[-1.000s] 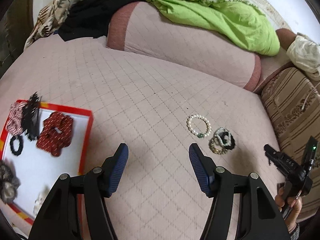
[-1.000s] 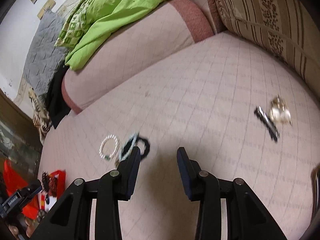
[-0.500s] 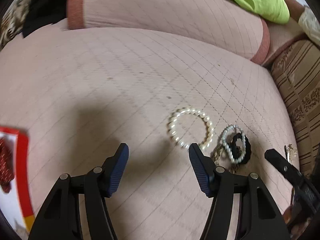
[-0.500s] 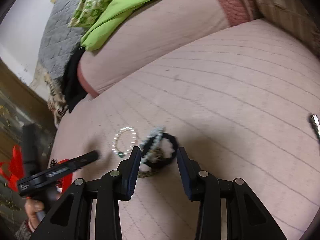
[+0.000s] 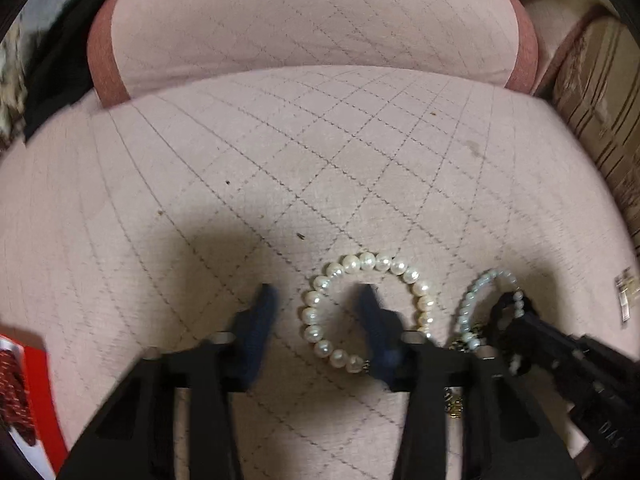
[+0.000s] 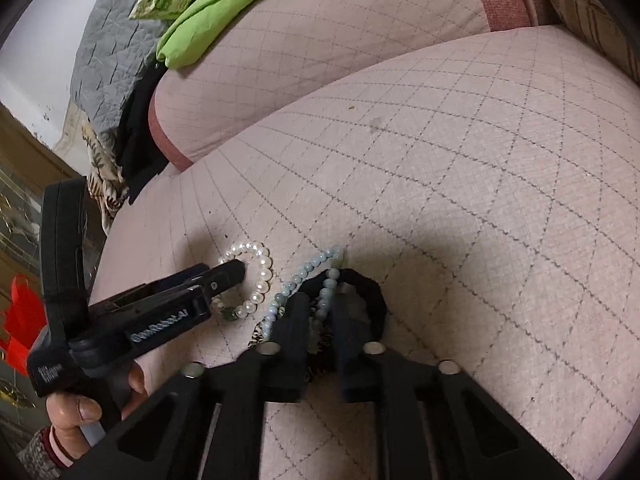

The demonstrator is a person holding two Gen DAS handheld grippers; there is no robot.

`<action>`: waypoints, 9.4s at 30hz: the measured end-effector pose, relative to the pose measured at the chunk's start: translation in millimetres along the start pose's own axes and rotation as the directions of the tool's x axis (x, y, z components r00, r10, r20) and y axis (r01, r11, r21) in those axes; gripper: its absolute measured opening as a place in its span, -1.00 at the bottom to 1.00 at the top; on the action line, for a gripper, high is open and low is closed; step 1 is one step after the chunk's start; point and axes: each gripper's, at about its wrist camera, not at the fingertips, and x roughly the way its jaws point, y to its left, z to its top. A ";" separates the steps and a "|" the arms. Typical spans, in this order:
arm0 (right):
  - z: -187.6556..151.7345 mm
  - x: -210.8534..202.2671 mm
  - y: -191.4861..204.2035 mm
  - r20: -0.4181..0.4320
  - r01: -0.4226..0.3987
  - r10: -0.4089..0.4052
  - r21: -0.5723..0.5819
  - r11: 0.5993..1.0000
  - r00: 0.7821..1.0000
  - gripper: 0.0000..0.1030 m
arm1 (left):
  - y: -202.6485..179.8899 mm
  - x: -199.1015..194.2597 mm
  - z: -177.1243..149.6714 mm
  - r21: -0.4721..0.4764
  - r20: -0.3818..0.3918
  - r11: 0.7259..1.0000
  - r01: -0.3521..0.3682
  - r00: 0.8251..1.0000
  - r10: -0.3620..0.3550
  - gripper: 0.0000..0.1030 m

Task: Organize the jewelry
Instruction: 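Grasp the pearl bracelet with the left tool while the right grasps the pale bead bracelet, then carry both bracelets over the box with both tools, then open both tools to drop the bracelets into the box, then grasp the black hair tie with the right tool, then grasp the leopard-print hair tie with the left tool, then carry the leopard hair tie toward the box with the left tool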

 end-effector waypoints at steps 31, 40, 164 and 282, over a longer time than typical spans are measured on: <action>-41.1 -75.1 80.5 0.046 -0.221 0.225 -0.070 0.973 0.973 -0.86 | 90.6 -202.5 -80.0 -0.183 0.146 0.968 0.170 0.979 -0.145 -0.83; -86.8 -79.1 133.7 -0.031 -0.221 0.219 -0.161 0.962 0.975 -0.86 | 156.4 -229.0 -127.4 -0.271 0.136 0.955 0.120 0.987 -0.086 -0.82; -62.3 -59.3 -9.7 -0.055 0.307 -0.308 -0.033 0.951 0.950 -0.78 | 44.0 -140.6 -145.5 0.002 0.039 0.983 0.182 0.983 -0.182 -0.09; -228.9 -180.7 180.7 0.254 0.370 -0.295 -0.330 0.869 0.921 -0.83 | 76.0 -303.9 -256.9 -0.131 0.312 0.991 -0.020 0.948 0.060 -0.89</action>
